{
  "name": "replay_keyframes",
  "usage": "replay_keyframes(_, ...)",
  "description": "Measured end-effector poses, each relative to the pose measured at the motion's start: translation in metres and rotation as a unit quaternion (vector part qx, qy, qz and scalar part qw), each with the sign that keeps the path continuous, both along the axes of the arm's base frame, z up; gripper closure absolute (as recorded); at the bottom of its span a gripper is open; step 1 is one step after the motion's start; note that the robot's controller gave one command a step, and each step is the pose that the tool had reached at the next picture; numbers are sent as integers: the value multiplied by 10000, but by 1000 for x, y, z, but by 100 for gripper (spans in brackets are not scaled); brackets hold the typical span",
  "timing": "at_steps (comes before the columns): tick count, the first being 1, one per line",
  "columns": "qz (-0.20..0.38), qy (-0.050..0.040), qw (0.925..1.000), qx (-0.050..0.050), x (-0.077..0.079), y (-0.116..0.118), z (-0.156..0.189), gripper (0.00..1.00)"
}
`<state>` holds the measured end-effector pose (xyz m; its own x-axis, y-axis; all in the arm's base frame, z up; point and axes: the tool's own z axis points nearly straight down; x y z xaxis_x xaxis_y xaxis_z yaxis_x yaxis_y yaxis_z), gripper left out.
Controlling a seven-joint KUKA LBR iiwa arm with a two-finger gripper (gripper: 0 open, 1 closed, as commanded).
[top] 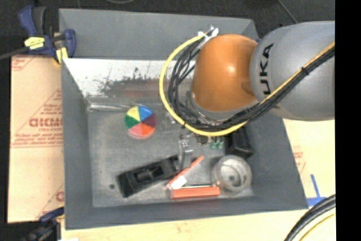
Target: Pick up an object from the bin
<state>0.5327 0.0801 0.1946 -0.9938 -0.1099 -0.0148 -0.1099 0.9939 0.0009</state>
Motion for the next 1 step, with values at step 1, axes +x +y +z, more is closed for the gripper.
replay_keyframes(1,232,40,9997,-10,-25,15,-63,0)
